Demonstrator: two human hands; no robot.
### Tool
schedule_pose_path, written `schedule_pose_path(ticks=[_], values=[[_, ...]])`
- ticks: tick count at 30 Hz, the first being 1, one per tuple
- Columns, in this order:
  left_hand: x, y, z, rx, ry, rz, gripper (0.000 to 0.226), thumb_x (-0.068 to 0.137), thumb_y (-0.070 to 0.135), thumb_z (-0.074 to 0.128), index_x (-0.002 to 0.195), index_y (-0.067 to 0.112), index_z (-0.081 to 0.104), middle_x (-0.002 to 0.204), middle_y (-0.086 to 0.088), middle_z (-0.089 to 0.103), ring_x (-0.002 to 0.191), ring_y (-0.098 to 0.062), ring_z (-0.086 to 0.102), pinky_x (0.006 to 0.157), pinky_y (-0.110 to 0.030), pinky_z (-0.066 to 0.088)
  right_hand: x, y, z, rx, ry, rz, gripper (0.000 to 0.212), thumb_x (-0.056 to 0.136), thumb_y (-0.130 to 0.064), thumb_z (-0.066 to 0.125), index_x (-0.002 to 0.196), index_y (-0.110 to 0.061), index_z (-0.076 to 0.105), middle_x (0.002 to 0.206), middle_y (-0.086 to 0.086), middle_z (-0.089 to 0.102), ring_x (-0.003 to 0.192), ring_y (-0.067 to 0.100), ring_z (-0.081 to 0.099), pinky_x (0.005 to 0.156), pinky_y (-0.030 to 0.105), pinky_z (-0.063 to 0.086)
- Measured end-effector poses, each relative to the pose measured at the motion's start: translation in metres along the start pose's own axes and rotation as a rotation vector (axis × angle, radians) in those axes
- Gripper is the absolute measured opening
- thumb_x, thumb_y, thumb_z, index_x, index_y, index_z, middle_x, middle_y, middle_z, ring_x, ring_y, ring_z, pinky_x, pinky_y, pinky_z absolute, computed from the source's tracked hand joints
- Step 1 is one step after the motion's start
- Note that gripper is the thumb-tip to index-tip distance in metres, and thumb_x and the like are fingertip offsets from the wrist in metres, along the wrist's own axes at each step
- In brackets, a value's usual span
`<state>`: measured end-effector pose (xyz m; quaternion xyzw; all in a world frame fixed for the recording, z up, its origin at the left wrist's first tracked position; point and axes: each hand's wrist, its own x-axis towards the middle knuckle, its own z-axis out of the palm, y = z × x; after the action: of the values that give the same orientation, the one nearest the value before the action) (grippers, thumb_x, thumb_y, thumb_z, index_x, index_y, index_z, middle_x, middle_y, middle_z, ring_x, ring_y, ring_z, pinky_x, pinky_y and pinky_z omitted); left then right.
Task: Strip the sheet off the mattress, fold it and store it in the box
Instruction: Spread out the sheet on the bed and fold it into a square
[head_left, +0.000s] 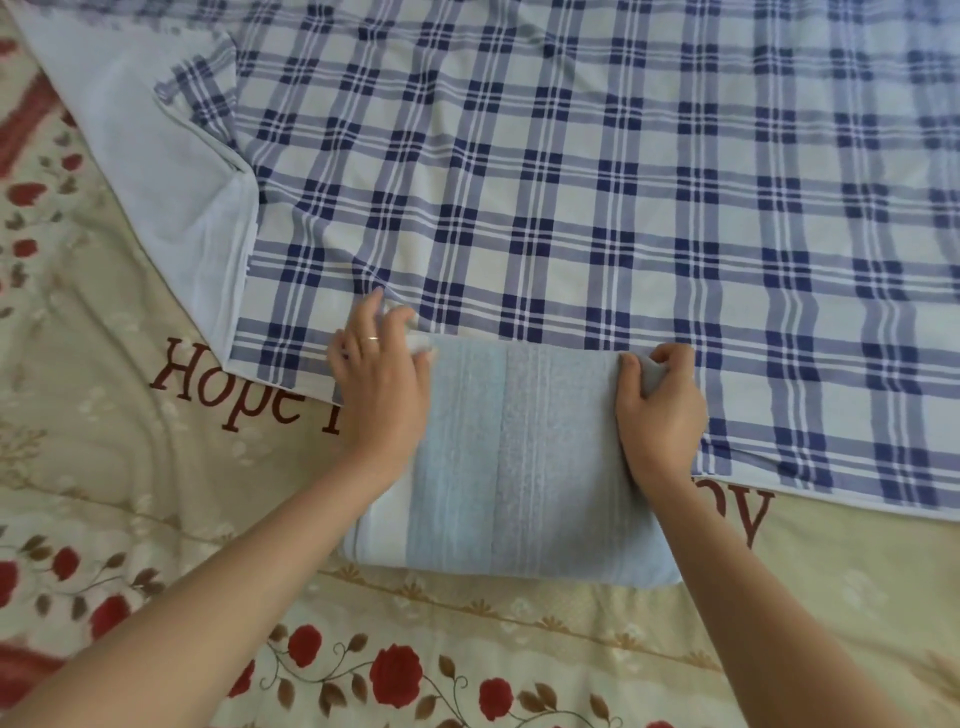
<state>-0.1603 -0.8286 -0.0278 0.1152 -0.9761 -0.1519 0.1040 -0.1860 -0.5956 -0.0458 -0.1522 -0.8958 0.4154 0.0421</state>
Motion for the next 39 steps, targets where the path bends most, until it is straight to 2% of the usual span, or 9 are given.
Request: schedule_pose_path(ticks=[2, 4, 7, 11, 19, 22, 25, 31, 39], values=[[-0.010, 0.021, -0.002, 0.040, -0.182, 0.266, 0.048, 0.094, 0.042, 0.041, 0.138, 0.024, 0.039, 0.154, -0.004, 0.022, 0.143, -0.028, 0.016, 0.112, -0.060, 0.014, 0.001, -0.006, -0.003, 0.023, -0.026, 0.085, 0.016, 0.095, -0.030, 0.053, 0.095, -0.017, 0.044, 0.076, -0.005, 0.053, 0.066, 0.013, 0.052, 0.057, 0.029, 0.041], [-0.024, 0.035, 0.009, 0.111, -0.393, 0.368, 0.059, 0.094, 0.058, 0.022, 0.148, 0.037, 0.018, 0.159, 0.004, 0.002, 0.146, -0.028, -0.006, 0.109, -0.067, 0.003, 0.000, -0.016, -0.005, -0.072, -0.001, 0.128, 0.016, 0.093, -0.027, 0.056, 0.103, -0.016, 0.049, 0.101, 0.000, 0.054, 0.087, 0.020, 0.056, 0.085, 0.042, 0.047], [-0.034, 0.039, 0.030, 0.226, -0.416, 0.274, 0.065, 0.091, 0.064, 0.015, 0.150, 0.040, 0.004, 0.159, 0.005, 0.000, 0.145, -0.035, -0.002, 0.104, -0.074, 0.006, -0.013, -0.026, -0.001, -0.413, 0.080, -0.311, 0.033, 0.093, -0.014, 0.050, 0.125, -0.018, 0.051, 0.137, 0.007, 0.047, 0.130, 0.024, 0.041, 0.118, 0.048, 0.009], [-0.026, 0.039, 0.044, 0.232, -0.351, 0.267, 0.065, 0.090, 0.061, 0.025, 0.149, 0.041, 0.007, 0.159, 0.004, 0.007, 0.145, -0.035, 0.004, 0.103, -0.074, 0.004, -0.027, 0.003, 0.010, -0.701, -0.346, -0.625, 0.059, 0.096, -0.055, 0.024, 0.150, -0.032, 0.023, 0.158, 0.000, 0.020, 0.146, 0.026, 0.013, 0.116, 0.056, -0.003], [-0.023, 0.027, 0.041, 0.259, -0.380, 0.274, 0.062, 0.093, 0.059, 0.015, 0.150, 0.038, 0.001, 0.160, 0.004, 0.001, 0.146, -0.032, 0.002, 0.104, -0.074, 0.003, -0.022, 0.007, 0.011, -0.749, -0.414, -0.496, 0.057, 0.097, -0.049, 0.019, 0.151, -0.035, 0.011, 0.160, 0.002, 0.010, 0.147, 0.027, 0.003, 0.111, 0.066, -0.003], [-0.048, -0.005, 0.031, 0.254, -0.345, 0.059, 0.068, 0.093, 0.060, 0.011, 0.151, 0.030, -0.008, 0.159, 0.000, -0.013, 0.145, -0.032, -0.002, 0.109, -0.068, 0.003, -0.035, 0.025, -0.004, -0.673, -0.406, -0.343, 0.076, 0.091, -0.068, 0.016, 0.150, -0.032, -0.015, 0.156, -0.007, -0.024, 0.145, 0.018, -0.020, 0.115, 0.056, -0.007], [-0.076, -0.031, 0.023, 0.036, -0.354, -0.213, 0.076, 0.092, 0.063, 0.017, 0.151, 0.020, -0.005, 0.157, -0.014, 0.010, 0.139, -0.035, 0.026, 0.109, -0.058, 0.029, -0.037, 0.025, -0.006, -0.544, -0.407, -0.248, 0.096, 0.084, -0.077, 0.029, 0.144, -0.027, -0.028, 0.149, -0.010, -0.036, 0.142, 0.014, -0.026, 0.119, 0.048, -0.002], [-0.090, -0.029, 0.010, -0.176, -0.335, -0.440, 0.067, 0.093, 0.050, 0.040, 0.141, 0.006, 0.028, 0.126, -0.017, 0.051, 0.105, -0.031, 0.054, 0.075, -0.040, 0.049, -0.035, 0.008, -0.019, -0.124, -0.368, 0.078, 0.124, 0.067, -0.064, 0.072, 0.148, -0.033, -0.017, 0.156, 0.004, 0.012, 0.140, 0.024, 0.026, 0.108, 0.047, 0.033], [-0.114, -0.026, -0.011, -0.392, -0.505, -0.751, 0.068, 0.091, 0.056, 0.047, 0.124, -0.003, 0.043, 0.101, -0.012, 0.058, 0.081, -0.023, 0.058, 0.059, -0.030, 0.047, -0.045, 0.017, -0.051, -0.040, -0.490, 0.473, 0.071, 0.080, -0.054, 0.066, 0.128, -0.008, 0.041, 0.119, 0.006, 0.056, 0.100, 0.020, 0.054, 0.080, 0.031, 0.040]])
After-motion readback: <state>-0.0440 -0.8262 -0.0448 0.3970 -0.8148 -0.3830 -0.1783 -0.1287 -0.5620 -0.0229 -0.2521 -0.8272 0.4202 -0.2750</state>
